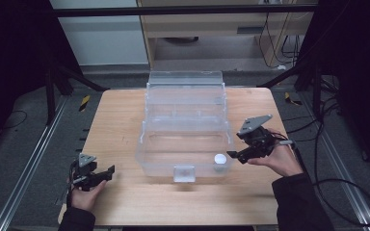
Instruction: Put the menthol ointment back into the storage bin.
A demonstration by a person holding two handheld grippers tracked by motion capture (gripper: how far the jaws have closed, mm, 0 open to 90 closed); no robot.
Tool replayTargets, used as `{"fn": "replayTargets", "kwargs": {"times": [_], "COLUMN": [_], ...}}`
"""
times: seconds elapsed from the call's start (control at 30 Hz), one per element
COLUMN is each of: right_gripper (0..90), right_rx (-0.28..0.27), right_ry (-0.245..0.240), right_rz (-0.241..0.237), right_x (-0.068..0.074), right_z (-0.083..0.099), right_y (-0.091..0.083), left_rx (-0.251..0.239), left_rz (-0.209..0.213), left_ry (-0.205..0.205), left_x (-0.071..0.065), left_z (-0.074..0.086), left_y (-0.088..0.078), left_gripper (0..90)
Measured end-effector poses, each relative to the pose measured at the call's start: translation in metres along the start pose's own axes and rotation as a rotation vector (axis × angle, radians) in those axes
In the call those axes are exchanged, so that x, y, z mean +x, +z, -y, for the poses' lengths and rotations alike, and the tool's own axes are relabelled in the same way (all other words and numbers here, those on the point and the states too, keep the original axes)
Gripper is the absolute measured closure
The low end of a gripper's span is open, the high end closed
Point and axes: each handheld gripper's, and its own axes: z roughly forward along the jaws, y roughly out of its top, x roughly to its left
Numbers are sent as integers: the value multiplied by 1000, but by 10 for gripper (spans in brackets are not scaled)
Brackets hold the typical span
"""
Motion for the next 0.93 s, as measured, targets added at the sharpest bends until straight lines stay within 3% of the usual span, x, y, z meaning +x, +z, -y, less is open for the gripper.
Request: {"fn": "replayTargets", "kwargs": {"times": [0.13, 0.17, 0.2, 0.23, 0.27, 0.47, 0.57, 0.63, 0.8, 0.93], "right_gripper": [199, 200, 200, 202, 202, 197, 185, 178, 159, 159], "right_rx": [-111, -144, -144, -163, -163, -191, -178, -188, -188, -168], "right_ry": [103, 135, 135, 155, 155, 263, 300, 332, 363, 454], "right_rz": [75, 113, 113, 144, 144, 193, 204, 235, 287, 303], "right_x": [1, 2, 2, 4, 4, 3, 1, 0, 0, -5], "right_z": [22, 35, 35, 48, 48, 80, 91, 102, 118, 136], "right_y": [-12, -15, -15, -17, -17, -12, -8, -2, 6, 11], "left_rx": [0, 5, 5, 7, 7, 12, 6, 6, -6, -13], "left_rz": [10, 14, 14, 18, 20, 14, 10, 3, -12, -29], "left_ry": [-1, -2, -2, -4, -4, -5, -12, -15, -10, -22], "left_x": [0, 0, 0, 0, -1, -1, 0, 1, 1, 3], "left_z": [0, 0, 0, 0, 1, 1, 1, 1, 2, 2], "left_y": [-1, 0, 0, 0, 0, -1, -2, -2, -2, 1], "left_gripper": [310, 324, 334, 347, 347, 426, 448, 451, 417, 348]}}
